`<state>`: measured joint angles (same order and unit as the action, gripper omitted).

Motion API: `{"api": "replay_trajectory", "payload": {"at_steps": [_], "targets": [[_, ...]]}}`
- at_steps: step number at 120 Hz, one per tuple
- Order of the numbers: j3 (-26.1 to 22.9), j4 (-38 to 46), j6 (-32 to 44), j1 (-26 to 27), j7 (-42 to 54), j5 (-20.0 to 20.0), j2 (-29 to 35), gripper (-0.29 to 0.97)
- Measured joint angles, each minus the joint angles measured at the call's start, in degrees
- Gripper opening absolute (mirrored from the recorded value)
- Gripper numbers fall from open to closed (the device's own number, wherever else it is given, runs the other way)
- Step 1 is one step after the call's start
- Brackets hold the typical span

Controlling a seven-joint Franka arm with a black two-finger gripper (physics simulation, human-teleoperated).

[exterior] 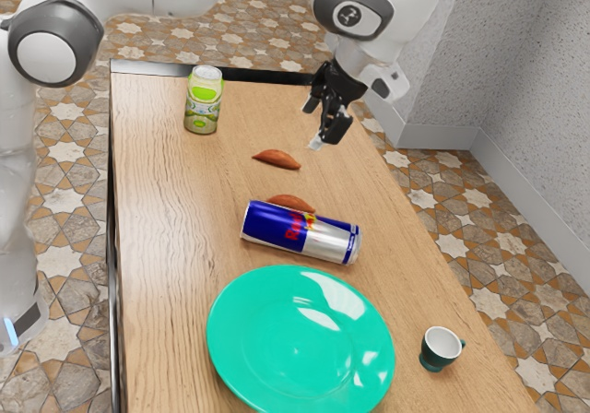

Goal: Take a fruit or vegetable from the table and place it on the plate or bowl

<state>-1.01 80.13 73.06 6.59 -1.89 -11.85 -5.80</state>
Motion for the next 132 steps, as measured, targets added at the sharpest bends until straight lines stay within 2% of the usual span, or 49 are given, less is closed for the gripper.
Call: {"api": "replay_trajectory", "payload": {"at_steps": [23, 56, 61, 70, 81, 91, 117, 132], "targets": [[-0.1, 0.0, 7.6, 0.2, -0.6, -0.4, 0.0, 0.68], [0.1, 1.5, 11.1, -0.6, -1.2, -0.7, 0.1, 0.68], [-1.5, 4.1, 11.3, -2.6, -1.2, 0.2, 1.7, 0.68], [-7.4, 11.2, 12.2, -10.2, -1.4, 1.5, 6.3, 0.68], [-9.3, 18.8, 13.4, -14.2, -1.4, 2.3, 11.9, 0.68], [-8.6, 23.7, 15.4, -13.6, -1.2, 2.5, 15.0, 0.68], [-6.5, 30.2, 20.8, -12.8, 0.0, 1.4, 16.0, 0.68], [-3.4, 35.9, 23.9, -9.7, 0.8, 0.9, 20.6, 0.68]]}}
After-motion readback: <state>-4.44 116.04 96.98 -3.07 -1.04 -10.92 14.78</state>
